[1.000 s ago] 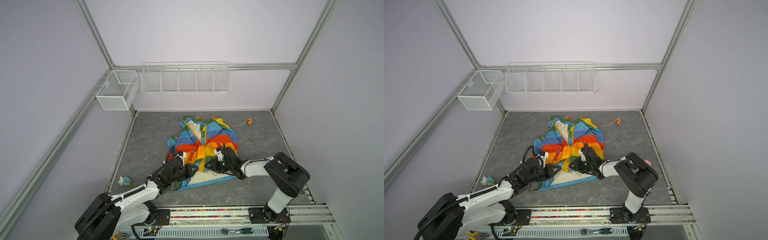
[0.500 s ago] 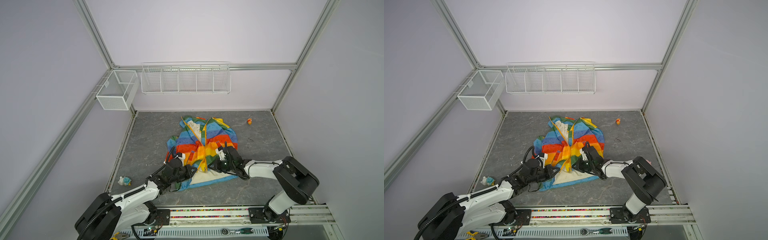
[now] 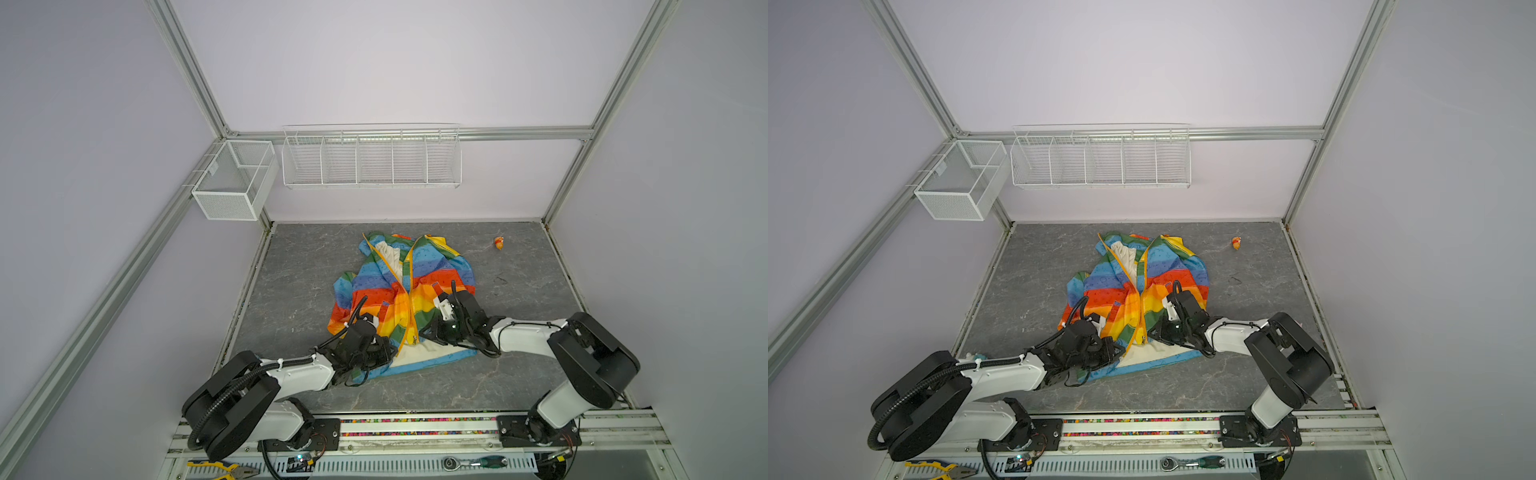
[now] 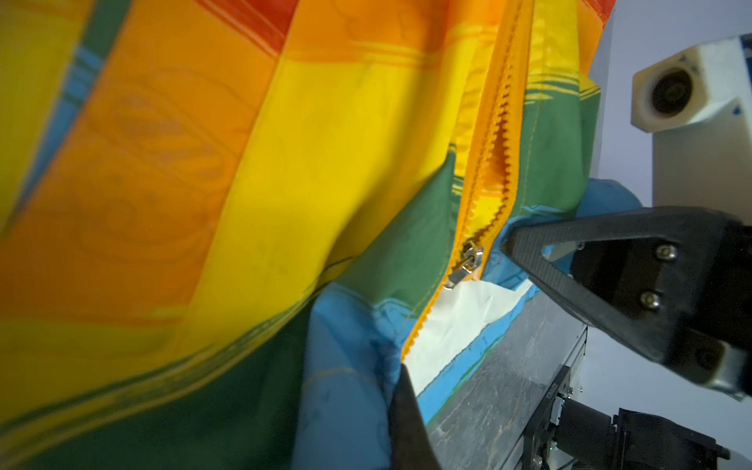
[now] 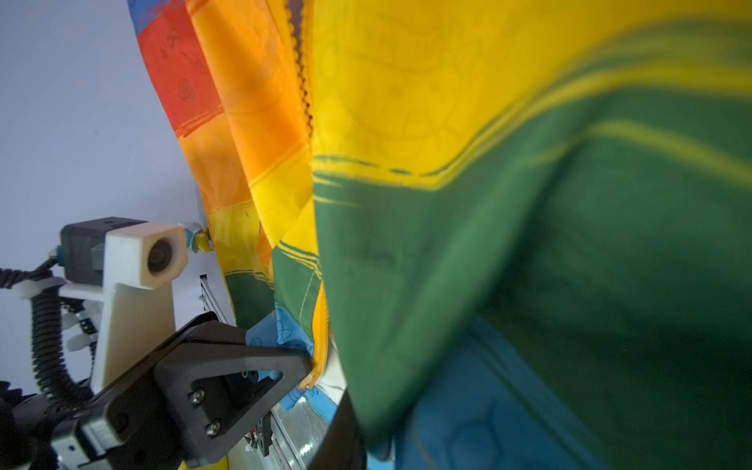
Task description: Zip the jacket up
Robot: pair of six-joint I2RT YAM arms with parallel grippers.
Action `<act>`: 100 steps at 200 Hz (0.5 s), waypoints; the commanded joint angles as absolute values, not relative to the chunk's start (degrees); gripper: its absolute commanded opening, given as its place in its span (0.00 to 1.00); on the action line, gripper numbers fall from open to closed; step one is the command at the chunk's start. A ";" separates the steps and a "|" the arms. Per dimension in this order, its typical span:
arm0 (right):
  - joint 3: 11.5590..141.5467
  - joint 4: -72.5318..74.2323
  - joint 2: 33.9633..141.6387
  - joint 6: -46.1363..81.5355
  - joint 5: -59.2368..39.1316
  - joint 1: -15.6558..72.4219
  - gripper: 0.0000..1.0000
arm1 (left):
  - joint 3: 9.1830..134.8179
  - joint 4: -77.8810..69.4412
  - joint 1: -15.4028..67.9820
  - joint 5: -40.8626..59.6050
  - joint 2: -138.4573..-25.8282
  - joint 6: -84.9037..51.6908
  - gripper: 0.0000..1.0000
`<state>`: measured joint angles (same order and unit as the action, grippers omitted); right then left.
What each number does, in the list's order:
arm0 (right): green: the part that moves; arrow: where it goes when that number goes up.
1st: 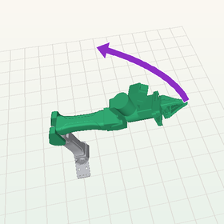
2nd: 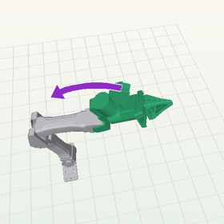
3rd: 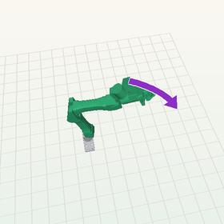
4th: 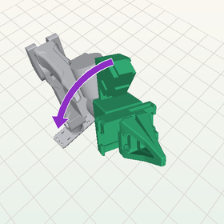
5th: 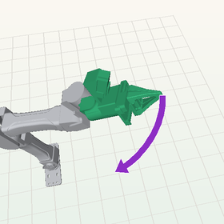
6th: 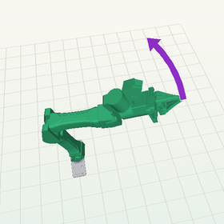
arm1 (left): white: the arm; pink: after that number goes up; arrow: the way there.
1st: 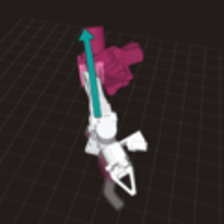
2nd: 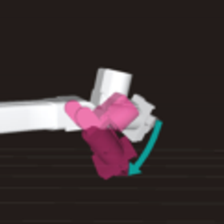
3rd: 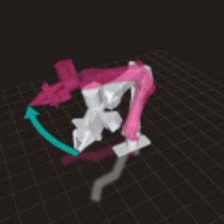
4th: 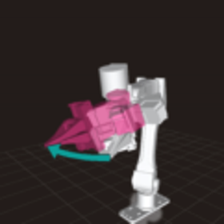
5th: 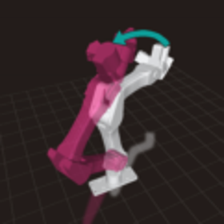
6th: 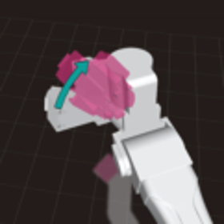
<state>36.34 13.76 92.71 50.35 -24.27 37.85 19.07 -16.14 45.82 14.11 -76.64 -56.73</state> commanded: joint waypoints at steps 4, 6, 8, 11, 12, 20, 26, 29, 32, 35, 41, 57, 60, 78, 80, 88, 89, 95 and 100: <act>36.27 14.42 94.27 49.55 -25.89 37.47 0.22 | 21.69 -18.28 46.23 13.36 -77.83 -56.03 0.00; 36.29 14.53 94.34 49.56 -25.98 37.49 0.22 | 21.84 -18.28 46.25 13.36 -77.99 -56.00 0.00; 36.23 14.66 94.49 49.57 -26.07 37.50 0.23 | 21.92 -18.28 46.26 13.40 -78.19 -55.99 0.00; 36.28 14.83 94.58 49.65 -26.24 37.51 0.24 | 22.04 -18.36 46.28 13.44 -78.40 -55.96 0.00; 36.25 14.93 94.66 49.65 -26.30 37.52 0.24 | 22.14 -18.41 46.30 13.49 -78.45 -55.93 0.00; 36.24 15.57 95.04 49.82 -26.69 37.53 0.26 | 22.45 -18.78 46.32 13.70 -79.30 -55.95 0.00; 36.12 16.00 95.25 50.00 -27.03 37.53 0.27 | 22.74 -19.14 46.32 13.95 -79.93 -55.95 0.00; 36.23 16.17 95.35 50.01 -27.13 37.60 0.27 | 22.89 -19.24 46.32 14.05 -80.26 -55.93 0.00; 36.21 16.25 95.44 50.08 -27.20 37.60 0.28 | 23.02 -19.37 46.38 14.07 -80.56 -55.96 0.00; 36.21 16.48 95.49 50.09 -27.24 37.60 0.28 | 23.29 -19.48 46.40 14.18 -80.89 -55.95 0.00; 36.21 16.56 95.60 50.10 -27.33 37.66 0.29 | 23.65 -19.62 46.45 14.31 -81.40 -55.93 0.00; 36.23 16.78 95.77 50.19 -27.58 37.74 0.30 | 24.27 -20.11 46.63 14.42 -82.71 -56.01 0.00; 36.27 16.81 95.80 50.19 -27.59 37.76 0.30 | 24.33 -20.17 46.66 14.49 -82.91 -56.00 0.00; 36.40 16.94 96.18 50.10 -27.95 37.84 0.30 | 24.70 -20.72 46.75 14.66 -84.08 -56.14 0.00; 36.46 16.96 96.22 50.10 -28.01 37.89 0.30 | 24.79 -20.78 46.76 14.67 -84.26 -56.16 0.00; 36.52 16.98 96.40 50.01 -28.04 37.90 0.29 | 24.79 -21.06 46.76 14.81 -84.72 -56.32 0.00; 36.50 17.06 96.41 50.01 -28.04 37.89 0.29 | 24.79 -21.08 46.76 14.79 -84.81 -56.33 0.00; 36.47 17.12 96.57 50.01 -28.12 37.94 0.29 | 24.83 -21.41 46.76 14.83 -85.03 -56.41 0.00; 36.47 17.20 96.66 50.01 -28.20 37.97 0.28 | 24.83 -21.65 46.76 14.90 -85.28 -56.43 0.00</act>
